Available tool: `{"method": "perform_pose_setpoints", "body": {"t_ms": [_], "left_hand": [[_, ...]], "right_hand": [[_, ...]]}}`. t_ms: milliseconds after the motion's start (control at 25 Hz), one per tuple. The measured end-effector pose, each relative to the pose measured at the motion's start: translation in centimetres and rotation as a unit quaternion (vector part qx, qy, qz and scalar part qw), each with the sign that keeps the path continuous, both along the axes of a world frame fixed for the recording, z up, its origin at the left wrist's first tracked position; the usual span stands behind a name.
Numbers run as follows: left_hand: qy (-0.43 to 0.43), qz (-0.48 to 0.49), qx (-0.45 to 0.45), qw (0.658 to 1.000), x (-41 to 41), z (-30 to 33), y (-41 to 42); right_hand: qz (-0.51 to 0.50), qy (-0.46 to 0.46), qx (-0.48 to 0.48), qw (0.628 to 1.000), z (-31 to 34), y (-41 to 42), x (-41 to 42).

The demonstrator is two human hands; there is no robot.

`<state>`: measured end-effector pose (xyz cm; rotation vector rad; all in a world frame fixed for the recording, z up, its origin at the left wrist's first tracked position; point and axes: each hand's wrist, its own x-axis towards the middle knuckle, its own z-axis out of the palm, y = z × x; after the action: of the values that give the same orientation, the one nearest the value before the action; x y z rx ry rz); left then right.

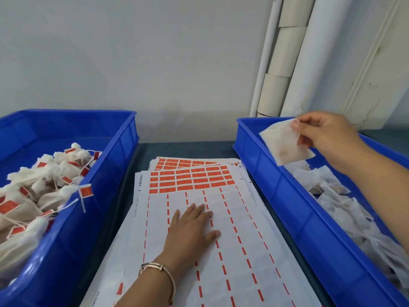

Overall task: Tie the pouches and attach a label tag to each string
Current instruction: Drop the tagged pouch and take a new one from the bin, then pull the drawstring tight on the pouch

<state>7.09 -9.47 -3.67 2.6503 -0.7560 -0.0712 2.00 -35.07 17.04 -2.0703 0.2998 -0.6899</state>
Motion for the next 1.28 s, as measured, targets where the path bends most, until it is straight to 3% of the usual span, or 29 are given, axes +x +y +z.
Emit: {"method": "perform_pose_setpoints", "body": {"t_ms": [120, 200, 280, 400, 480, 640, 760, 880, 1080, 1200, 1280], "left_hand": [[0.087, 0.056, -0.176, 0.979, -0.4, 1.8, 0.1], [0.173, 0.089, -0.336, 0.921, 0.0, 3.7, 0.6], [0.171, 0.084, -0.427, 0.884, 0.6, 5.6, 1.4], [0.101, 0.079, -0.504, 0.854, 1.3, 7.8, 3.0], [0.07, 0.081, -0.49, 0.865, 1.5, 8.4, 3.7], [0.12, 0.058, -0.481, 0.867, 1.5, 7.5, 4.3], [0.112, 0.068, -0.455, 0.881, 1.3, 7.2, 4.5], [0.152, 0.111, -0.451, 0.872, 1.4, 7.3, 4.5], [0.224, 0.155, -0.392, 0.878, 1.5, 6.8, 4.4], [0.269, 0.137, -0.369, 0.879, 1.6, 6.7, 4.2], [0.318, 0.121, -0.386, 0.858, 1.5, 6.7, 4.2]], "right_hand": [[0.074, 0.029, 0.031, 0.996, -0.3, 4.9, 1.7], [0.123, 0.053, 0.068, 0.989, -1.6, 8.0, 2.8], [0.156, 0.067, 0.105, 0.98, -3.3, 10.6, 3.6], [0.185, 0.089, 0.123, 0.971, -6.3, 13.7, 4.4], [0.199, 0.122, 0.109, 0.966, -8.0, 14.9, 4.6], [0.25, 0.144, 0.112, 0.951, -10.5, 16.0, 4.2], [0.211, 0.081, 0.0, 0.974, -11.1, 15.8, 4.0], [0.173, 0.016, -0.069, 0.982, -11.6, 15.4, 4.0], [0.098, -0.055, 0.01, 0.994, -13.8, 15.4, 3.8], [0.051, -0.045, 0.067, 0.995, -14.6, 14.4, 4.2], [0.056, -0.022, 0.115, 0.991, -15.2, 14.3, 4.3]]}}
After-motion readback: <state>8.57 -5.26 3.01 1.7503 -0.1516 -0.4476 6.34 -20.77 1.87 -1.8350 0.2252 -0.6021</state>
